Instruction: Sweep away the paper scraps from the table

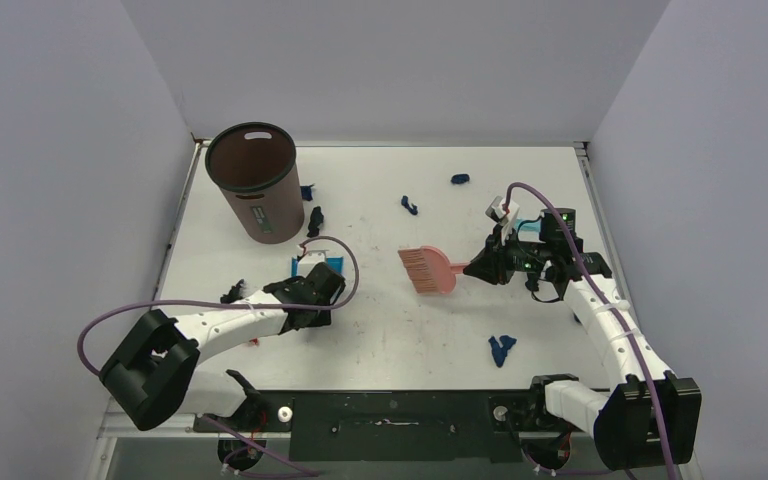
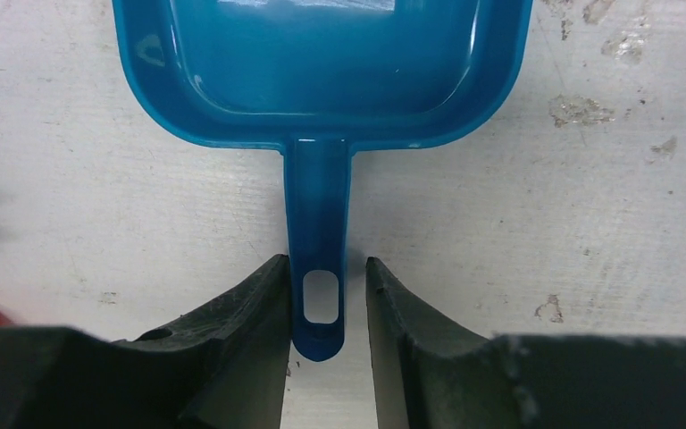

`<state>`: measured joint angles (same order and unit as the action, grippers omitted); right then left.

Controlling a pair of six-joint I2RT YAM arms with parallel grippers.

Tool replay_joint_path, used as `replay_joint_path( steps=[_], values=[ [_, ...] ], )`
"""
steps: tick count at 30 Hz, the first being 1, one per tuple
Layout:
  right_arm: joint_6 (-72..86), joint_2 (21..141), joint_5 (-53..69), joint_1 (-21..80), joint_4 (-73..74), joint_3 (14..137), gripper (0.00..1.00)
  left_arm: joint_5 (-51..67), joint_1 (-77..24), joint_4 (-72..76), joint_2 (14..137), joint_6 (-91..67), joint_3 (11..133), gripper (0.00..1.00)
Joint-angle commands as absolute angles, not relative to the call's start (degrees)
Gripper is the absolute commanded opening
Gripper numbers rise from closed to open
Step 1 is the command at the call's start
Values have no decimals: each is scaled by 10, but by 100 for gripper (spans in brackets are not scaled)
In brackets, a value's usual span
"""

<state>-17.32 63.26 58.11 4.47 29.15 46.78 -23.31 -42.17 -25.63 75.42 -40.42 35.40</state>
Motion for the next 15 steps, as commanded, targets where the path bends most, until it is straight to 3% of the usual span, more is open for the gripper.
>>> replay_joint_path(
  steps=[1,15],
  values=[
    [-182,633,601,41,258,466,6,-268,-432,-248,760,-431,361,31],
    [-176,634,577,40,285,493,5,-299,-503,-308,729,-427,417,3]
  ],
)
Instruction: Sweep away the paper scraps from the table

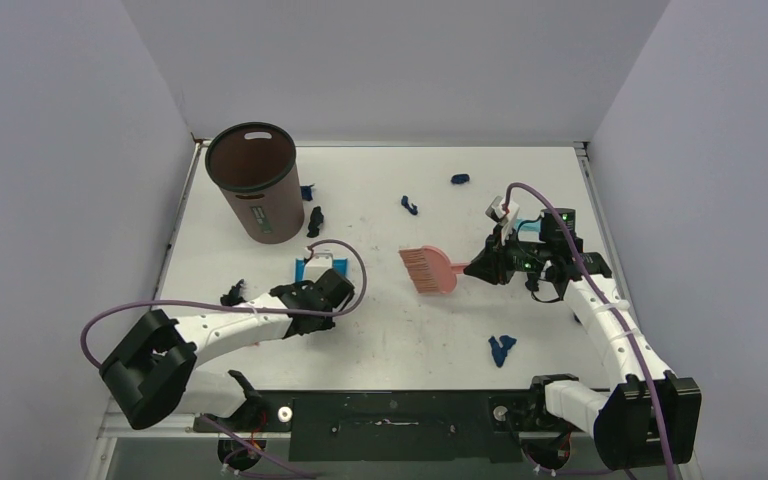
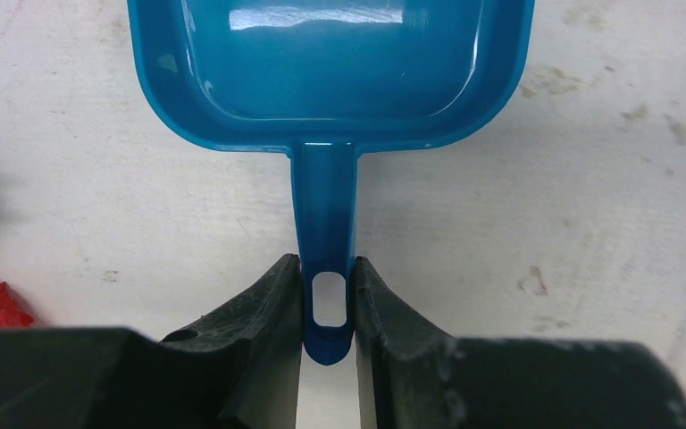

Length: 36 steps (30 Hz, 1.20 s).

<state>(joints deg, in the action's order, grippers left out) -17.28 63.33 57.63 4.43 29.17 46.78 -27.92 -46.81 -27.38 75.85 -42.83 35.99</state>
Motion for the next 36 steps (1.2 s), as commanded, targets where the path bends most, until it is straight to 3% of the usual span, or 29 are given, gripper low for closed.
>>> replay_joint_path(
  steps=[1,6,12,17,28,36],
  values=[
    [-180,637,573,39,299,505,5,-299,-517,-323,723,-424,429,2],
    [-266,675,513,39,451,612,5,-254,-559,-364,682,-368,480,0],
    [-397,692,347,23,629,736,5,-216,-574,-420,623,-325,499,0],
    [-527,735,306,18,796,802,5,-180,-594,-428,577,-323,487,0],
    [-492,727,281,23,804,805,5,-129,-651,-394,612,-233,490,0],
    [-352,675,99,17,712,760,5,-59,-727,-479,755,-123,603,0]
  ],
)
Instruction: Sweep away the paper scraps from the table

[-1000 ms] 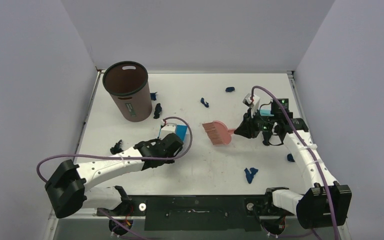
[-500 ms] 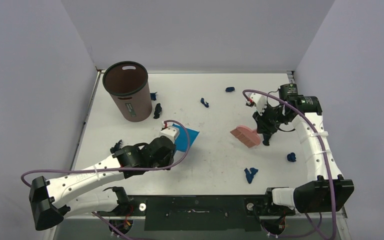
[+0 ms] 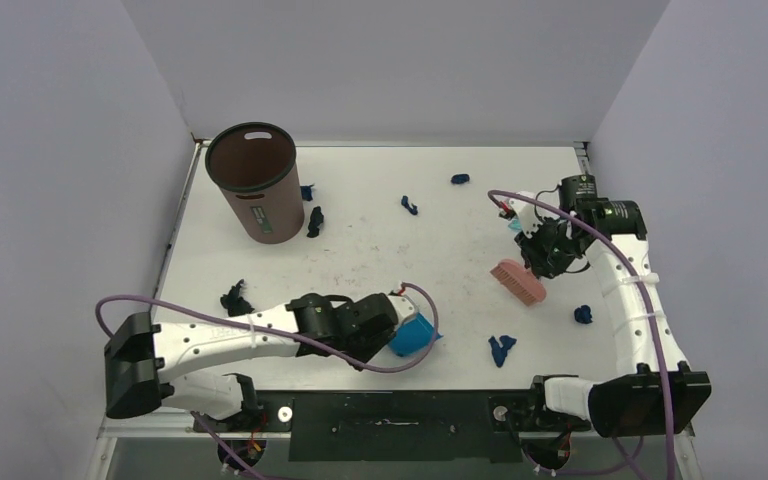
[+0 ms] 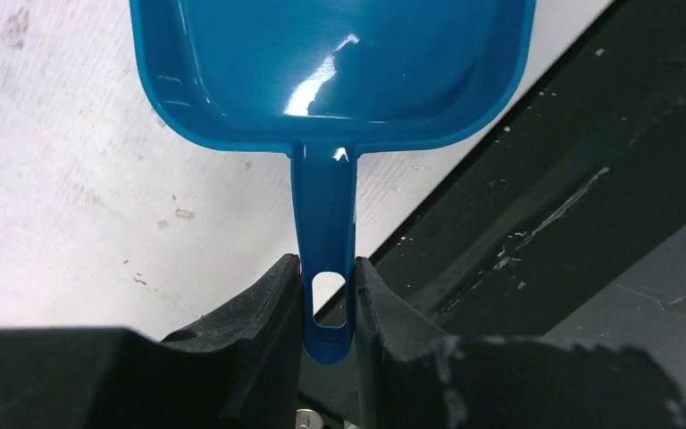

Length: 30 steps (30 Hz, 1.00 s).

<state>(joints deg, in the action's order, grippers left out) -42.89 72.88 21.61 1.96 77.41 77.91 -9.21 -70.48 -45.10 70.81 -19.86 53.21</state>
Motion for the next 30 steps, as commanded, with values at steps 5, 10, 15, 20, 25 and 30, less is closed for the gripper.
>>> replay_joint_path(
  steps=[5,10,15,20,25,30],
  values=[
    [-302,656,-17,7,686,736,5,-37,-743,-460,794,-66,640,0],
    [-260,656,9,3,698,734,5,-27,-765,-496,865,-21,703,0],
    [-197,677,18,3,699,729,5,-31,-770,-523,948,-9,757,0],
    [-180,701,71,5,713,705,5,-23,-772,-515,1000,-9,786,0],
    [-197,722,102,19,708,668,5,-20,-775,-503,1041,-18,820,0],
    [-233,726,166,30,726,670,5,-35,-787,-512,1091,-13,869,0]
  ],
)
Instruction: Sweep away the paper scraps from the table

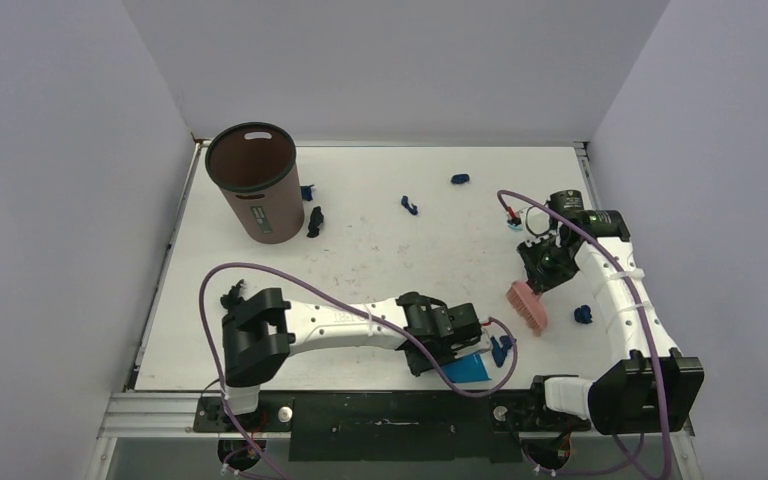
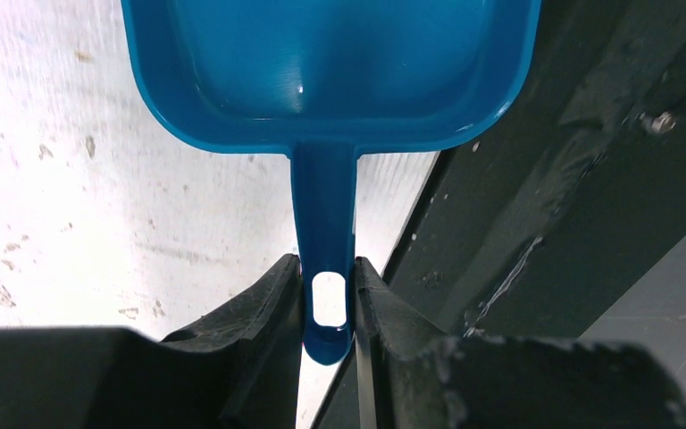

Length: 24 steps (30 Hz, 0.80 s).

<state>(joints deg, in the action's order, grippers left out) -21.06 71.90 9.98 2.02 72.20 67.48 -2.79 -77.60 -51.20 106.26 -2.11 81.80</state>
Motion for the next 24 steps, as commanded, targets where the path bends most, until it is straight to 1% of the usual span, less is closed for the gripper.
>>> replay_joint_path(
  steps=[1,6,16,19,24],
  values=[
    [-242,726,180,30,732,671,5,-37,-789,-517,1102,-12,880,0],
    [-271,740,217,30,756,669,5,-40,-790,-513,1140,-29,908,0],
    [-308,788,274,19,787,703,5,-45,-789,-420,1179,-117,930,0],
    [-309,803,278,13,801,727,5,-65,-788,-384,1182,-135,933,0],
    [-277,817,247,10,803,768,5,-94,-788,-331,1172,-163,920,0]
  ],
)
